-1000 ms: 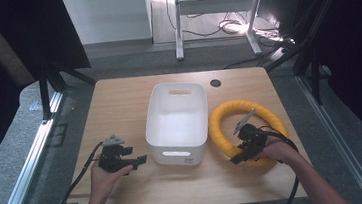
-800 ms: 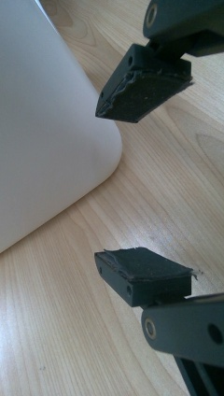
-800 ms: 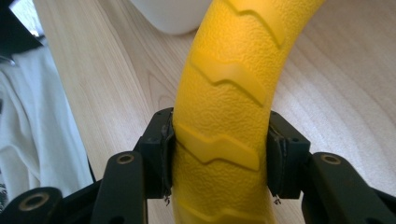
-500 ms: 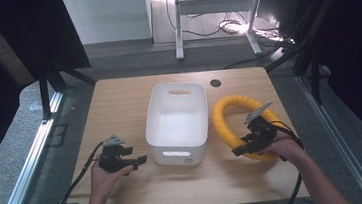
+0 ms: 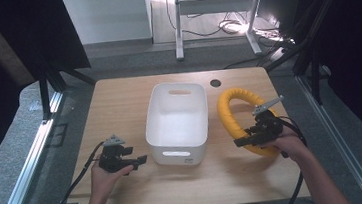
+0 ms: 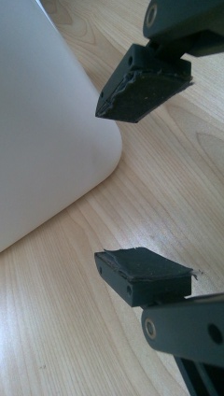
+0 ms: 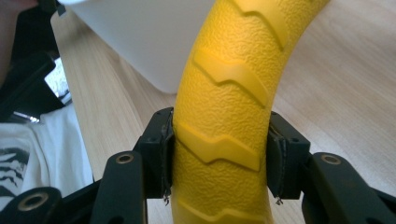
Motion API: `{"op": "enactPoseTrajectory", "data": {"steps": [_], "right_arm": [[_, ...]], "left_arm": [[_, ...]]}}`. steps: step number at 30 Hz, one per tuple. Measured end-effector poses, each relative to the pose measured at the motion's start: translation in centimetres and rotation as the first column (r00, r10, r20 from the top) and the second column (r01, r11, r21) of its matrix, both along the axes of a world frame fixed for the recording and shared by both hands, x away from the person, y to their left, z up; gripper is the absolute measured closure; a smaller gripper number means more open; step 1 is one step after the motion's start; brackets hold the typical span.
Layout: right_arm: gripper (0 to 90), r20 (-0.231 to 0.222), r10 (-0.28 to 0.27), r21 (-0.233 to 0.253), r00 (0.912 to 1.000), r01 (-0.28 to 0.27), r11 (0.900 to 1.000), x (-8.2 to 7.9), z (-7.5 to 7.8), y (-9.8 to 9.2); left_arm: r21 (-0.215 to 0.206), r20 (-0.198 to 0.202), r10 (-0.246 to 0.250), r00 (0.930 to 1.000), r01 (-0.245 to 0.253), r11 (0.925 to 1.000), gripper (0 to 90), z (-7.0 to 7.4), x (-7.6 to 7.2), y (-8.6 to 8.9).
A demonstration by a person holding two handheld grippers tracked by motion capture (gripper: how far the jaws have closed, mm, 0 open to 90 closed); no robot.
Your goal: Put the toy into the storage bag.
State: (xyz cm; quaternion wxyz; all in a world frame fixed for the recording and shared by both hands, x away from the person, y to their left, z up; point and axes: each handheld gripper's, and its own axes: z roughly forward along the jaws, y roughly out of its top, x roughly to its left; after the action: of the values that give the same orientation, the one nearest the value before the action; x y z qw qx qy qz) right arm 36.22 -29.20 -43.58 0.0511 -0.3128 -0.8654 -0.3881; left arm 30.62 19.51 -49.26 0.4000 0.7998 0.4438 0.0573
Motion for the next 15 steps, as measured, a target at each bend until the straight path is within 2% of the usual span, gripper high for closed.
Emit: {"op": "enactPoseTrajectory", "data": {"steps": [8, 10, 15], "right_arm": [[50.6, 0.013, -0.040, 0.060, 0.9991, 0.039, 0.997, 0.1, 0.2, -0.6], [50.6, 0.017, -0.055, 0.096, 0.9983, 0.053, 0.994, 0.1, 0.4, -1.1], [50.6, 0.031, -0.079, 0.124, 0.9964, 0.075, 0.990, 0.1, 0.7, -1.6]], "left_arm": [[0.003, 0.000, 0.000, 1.0000, 0.000, 1.0000, 26.6, 0.0, 0.0, 0.0], [0.004, 0.000, -0.001, 1.0000, 0.001, 1.0000, 26.6, 0.0, 0.0, 0.0], [0.002, -0.001, 0.000, 1.0000, 0.000, 1.0000, 26.6, -0.1, 0.0, -0.1]]}}
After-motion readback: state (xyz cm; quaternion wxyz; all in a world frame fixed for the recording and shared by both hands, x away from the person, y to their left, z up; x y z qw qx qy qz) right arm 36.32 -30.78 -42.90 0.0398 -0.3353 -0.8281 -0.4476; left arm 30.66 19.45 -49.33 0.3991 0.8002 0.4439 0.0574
